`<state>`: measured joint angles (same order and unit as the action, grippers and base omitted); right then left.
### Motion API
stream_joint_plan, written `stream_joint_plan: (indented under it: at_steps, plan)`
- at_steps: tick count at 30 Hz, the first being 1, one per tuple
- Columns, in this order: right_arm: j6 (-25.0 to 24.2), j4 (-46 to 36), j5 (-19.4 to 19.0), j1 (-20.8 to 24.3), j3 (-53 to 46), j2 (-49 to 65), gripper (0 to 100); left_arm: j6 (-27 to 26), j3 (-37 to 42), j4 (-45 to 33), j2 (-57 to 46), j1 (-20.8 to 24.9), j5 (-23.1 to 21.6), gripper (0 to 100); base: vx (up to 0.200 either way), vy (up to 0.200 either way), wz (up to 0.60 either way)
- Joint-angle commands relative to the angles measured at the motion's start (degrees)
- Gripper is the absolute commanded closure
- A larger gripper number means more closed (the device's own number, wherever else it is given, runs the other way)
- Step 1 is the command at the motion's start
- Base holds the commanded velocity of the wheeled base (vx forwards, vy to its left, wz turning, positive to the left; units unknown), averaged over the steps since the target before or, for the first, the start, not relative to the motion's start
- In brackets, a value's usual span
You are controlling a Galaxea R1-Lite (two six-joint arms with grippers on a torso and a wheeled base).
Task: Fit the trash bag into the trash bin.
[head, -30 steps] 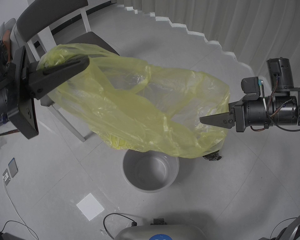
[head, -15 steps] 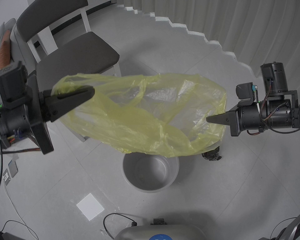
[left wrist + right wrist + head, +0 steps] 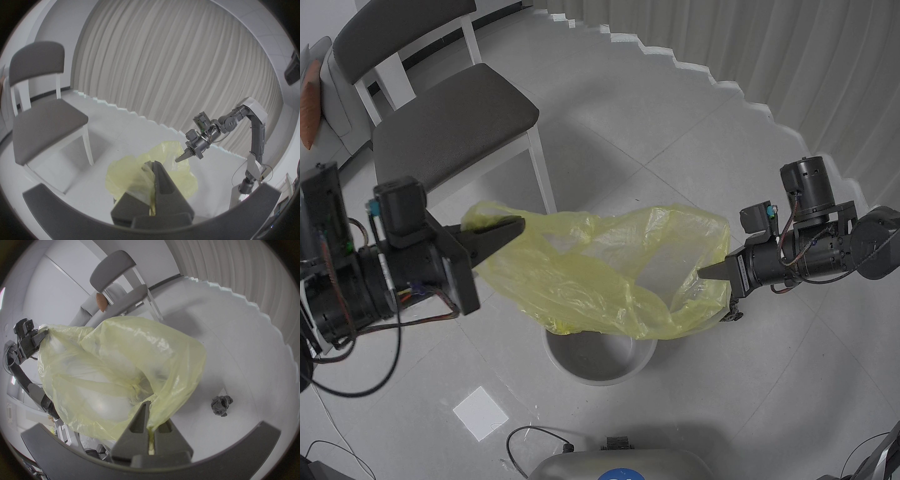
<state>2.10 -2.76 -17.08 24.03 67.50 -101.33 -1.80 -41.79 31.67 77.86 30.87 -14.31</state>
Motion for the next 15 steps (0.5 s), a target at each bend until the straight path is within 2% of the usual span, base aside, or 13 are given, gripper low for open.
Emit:
stream_joint_plan:
  at_steps: [1, 3, 6, 7, 15]
  plan:
    - [0.4, 0.1, -0.1, -2.0, -0.6, -4.5, 100, 4.0, 5.2, 8.6, 10.6, 0.5, 1.1, 100, 0.000, 0.000, 0.00]
    - [0.3, 1.0, -0.1, -2.7, -0.5, -6.1, 100, 4.2, 7.3, 13.3, 13.7, 0.2, 1.3, 100, 0.000, 0.000, 0.00]
    - [0.0, 2.8, -0.2, -3.2, -0.6, -7.2, 100, 4.2, 8.6, 16.2, 15.8, 0.1, 1.8, 100, 0.000, 0.000, 0.00]
    - [-0.3, 5.3, -0.2, -3.9, -0.6, -9.1, 100, 4.4, 10.0, 18.6, 18.1, 0.1, 3.1, 100, 0.000, 0.000, 0.00]
    - [-0.4, 9.1, -0.4, -4.8, -1.1, -11.9, 100, 7.0, 12.3, 20.4, 23.8, -0.5, 5.3, 100, 0.000, 0.000, 0.00]
